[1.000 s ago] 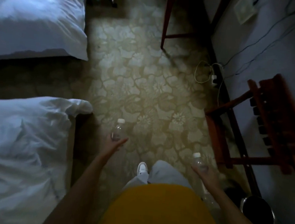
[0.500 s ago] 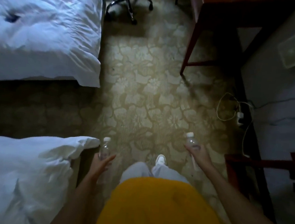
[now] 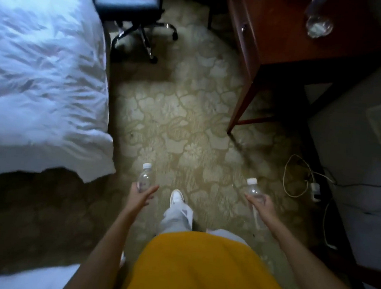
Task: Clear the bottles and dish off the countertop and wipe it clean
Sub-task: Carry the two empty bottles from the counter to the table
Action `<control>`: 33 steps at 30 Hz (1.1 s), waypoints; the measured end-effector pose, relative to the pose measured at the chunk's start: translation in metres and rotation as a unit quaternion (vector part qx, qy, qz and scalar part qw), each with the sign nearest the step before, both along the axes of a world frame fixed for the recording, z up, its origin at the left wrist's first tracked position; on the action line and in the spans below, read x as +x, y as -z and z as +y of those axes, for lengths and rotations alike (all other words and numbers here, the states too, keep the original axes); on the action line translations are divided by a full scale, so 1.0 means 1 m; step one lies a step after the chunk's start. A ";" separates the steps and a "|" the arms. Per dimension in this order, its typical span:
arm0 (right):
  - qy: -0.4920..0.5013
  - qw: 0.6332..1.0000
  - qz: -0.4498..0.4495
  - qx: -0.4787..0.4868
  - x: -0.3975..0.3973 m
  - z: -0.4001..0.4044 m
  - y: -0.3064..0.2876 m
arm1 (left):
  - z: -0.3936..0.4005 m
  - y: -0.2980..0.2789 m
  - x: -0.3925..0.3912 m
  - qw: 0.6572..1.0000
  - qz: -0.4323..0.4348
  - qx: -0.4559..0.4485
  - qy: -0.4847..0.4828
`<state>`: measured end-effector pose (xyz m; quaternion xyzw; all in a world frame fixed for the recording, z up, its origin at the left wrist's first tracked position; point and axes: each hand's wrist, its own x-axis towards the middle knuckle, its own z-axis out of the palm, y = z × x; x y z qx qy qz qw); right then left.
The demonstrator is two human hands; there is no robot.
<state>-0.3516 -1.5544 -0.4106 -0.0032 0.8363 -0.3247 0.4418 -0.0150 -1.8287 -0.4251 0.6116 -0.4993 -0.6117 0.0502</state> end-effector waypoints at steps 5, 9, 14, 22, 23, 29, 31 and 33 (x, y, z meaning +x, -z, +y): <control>0.068 0.998 -0.012 -0.001 -0.033 -0.076 -0.012 | -0.146 -0.038 -0.108 0.993 0.023 -0.057 0.098; 0.090 0.996 -0.009 -0.015 -0.077 -0.139 0.016 | -0.226 -0.045 -0.178 0.992 0.036 -0.057 0.111; 0.105 0.993 -0.015 -0.059 -0.157 -0.270 0.002 | -0.295 -0.020 -0.246 0.992 0.015 -0.042 0.119; 0.149 0.971 0.067 -0.177 -0.327 -0.427 -0.061 | -0.407 -0.051 -0.447 0.983 0.048 -0.057 0.165; 0.163 0.965 0.076 -0.189 -0.346 -0.435 -0.068 | -0.419 -0.059 -0.477 0.980 0.059 -0.058 0.179; 0.289 0.918 0.104 -0.250 -0.439 -0.462 -0.100 | -0.469 -0.099 -0.670 0.930 0.145 -0.095 0.324; 0.332 0.901 0.131 -0.248 -0.467 -0.464 -0.100 | -0.474 -0.108 -0.734 0.896 0.183 -0.104 0.392; 0.362 0.888 0.167 -0.227 -0.486 -0.465 -0.097 | -0.474 -0.113 -0.793 0.862 0.211 -0.102 0.449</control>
